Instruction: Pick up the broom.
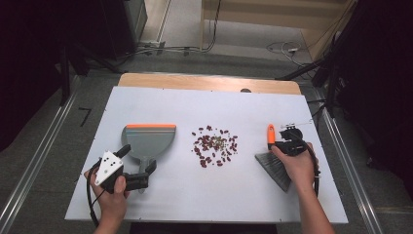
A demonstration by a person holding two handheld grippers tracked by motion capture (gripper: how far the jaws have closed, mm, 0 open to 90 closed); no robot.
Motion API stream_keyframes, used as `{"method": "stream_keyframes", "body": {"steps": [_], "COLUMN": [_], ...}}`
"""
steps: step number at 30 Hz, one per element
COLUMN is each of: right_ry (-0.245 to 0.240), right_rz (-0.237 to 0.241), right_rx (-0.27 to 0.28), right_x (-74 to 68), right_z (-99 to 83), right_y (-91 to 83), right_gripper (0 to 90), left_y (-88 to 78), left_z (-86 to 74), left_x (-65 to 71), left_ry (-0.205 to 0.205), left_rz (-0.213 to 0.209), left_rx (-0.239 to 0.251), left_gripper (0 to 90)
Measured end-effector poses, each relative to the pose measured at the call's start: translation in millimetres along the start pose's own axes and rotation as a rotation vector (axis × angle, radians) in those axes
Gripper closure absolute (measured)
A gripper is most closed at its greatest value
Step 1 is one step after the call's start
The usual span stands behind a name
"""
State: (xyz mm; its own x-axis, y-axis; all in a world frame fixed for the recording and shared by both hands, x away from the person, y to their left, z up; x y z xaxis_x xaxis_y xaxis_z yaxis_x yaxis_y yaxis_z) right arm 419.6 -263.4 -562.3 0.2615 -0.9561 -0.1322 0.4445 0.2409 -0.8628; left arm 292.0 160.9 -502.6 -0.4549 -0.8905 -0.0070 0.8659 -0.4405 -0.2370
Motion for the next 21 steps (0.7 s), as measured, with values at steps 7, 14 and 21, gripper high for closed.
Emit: {"method": "stream_keyframes", "body": {"steps": [7,14,21], "right_ry": [0.013,0.005,0.027], "right_rz": [-0.038,-0.083,-0.03], "right_rx": [-0.041,-0.078,-0.045], "right_x": [-2.1,-4.7,0.7], "right_z": [-5.5,-5.2,-5.3], "right_y": [4.0,5.6,4.8], "right_gripper": [62.8,62.5,67.9], "left_y": [1.1,1.0,1.8], "left_z": [-0.4,-1.2,-1.7], "left_x": [1.9,2.9,5.4], "left_ry": [0.001,0.003,0.007], "left_rz": [-0.002,0.0,-0.006], "left_rx": [-0.004,-0.01,-0.017], "left_gripper": [0.0,0.0,0.0]}}
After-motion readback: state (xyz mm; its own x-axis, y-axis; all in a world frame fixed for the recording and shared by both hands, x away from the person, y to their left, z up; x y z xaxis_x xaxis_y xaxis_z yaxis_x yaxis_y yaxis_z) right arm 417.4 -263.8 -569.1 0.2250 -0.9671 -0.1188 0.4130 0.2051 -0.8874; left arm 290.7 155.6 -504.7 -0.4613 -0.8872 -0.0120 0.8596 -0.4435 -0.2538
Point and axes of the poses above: each handheld gripper's, and its own axes: y roughly forward along the jaws, z roughly out of its top, x roughly to its right, the point moved 10 cm from there along y, roughly forward along the jaws, and after that the axes turned 5 degrees about y, right-handed, at the moved point
